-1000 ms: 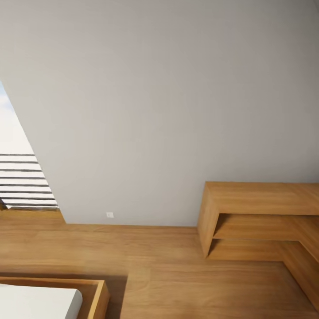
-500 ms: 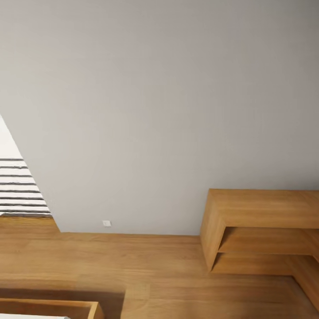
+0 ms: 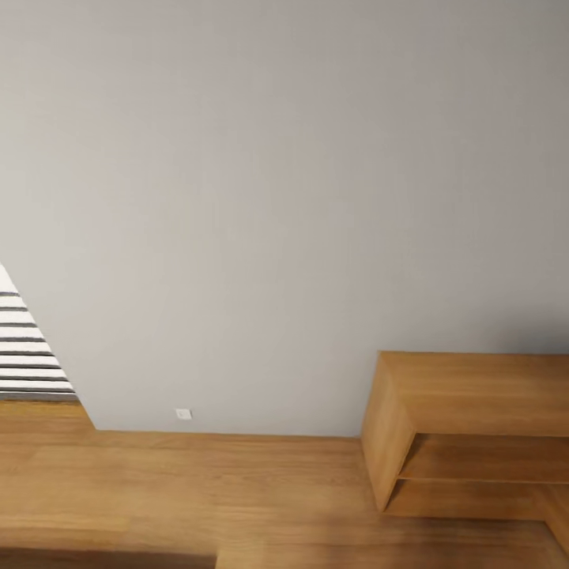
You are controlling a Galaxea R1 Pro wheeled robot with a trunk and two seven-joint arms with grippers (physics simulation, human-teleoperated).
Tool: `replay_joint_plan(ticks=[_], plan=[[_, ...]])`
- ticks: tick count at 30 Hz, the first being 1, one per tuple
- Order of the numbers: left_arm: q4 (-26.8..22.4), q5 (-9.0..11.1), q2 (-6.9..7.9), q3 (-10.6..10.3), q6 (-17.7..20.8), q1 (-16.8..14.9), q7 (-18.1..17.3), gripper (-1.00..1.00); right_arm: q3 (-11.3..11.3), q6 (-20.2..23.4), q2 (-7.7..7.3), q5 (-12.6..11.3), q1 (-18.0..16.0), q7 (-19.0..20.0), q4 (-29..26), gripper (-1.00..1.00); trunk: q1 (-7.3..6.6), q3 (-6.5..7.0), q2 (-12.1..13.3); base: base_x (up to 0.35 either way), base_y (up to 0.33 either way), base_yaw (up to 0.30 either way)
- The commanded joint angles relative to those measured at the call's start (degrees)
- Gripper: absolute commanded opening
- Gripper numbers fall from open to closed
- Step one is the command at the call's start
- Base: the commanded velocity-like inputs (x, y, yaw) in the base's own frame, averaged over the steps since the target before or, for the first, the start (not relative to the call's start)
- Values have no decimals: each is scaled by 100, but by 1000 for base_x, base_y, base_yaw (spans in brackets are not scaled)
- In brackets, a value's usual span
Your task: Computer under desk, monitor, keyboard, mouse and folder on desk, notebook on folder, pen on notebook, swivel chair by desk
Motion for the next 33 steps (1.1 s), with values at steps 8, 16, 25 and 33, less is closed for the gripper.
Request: replay_joint_plan(ticks=[8,16,25,33], plan=[[-11,26,4,-49,-8,-2,54,100,51,-28,3,-58,-7,-2,14,100,6,-10,-10,81,-191,0],[-11,26,4,-49,-12,-2,56,100,51,-28,3,-56,-7,-4,16,100,6,-10,-10,19,-73,0],[-11,26,4,-49,-14,-2,56,100,51,-28,3,-58,-7,-1,16,100,6,-10,-10,1,-211,0],[-11,26,4,-40,-17,-1,56,100,51,-28,3,-55,-7,-2,15,100,6,-10,-10,0,-27,0]])
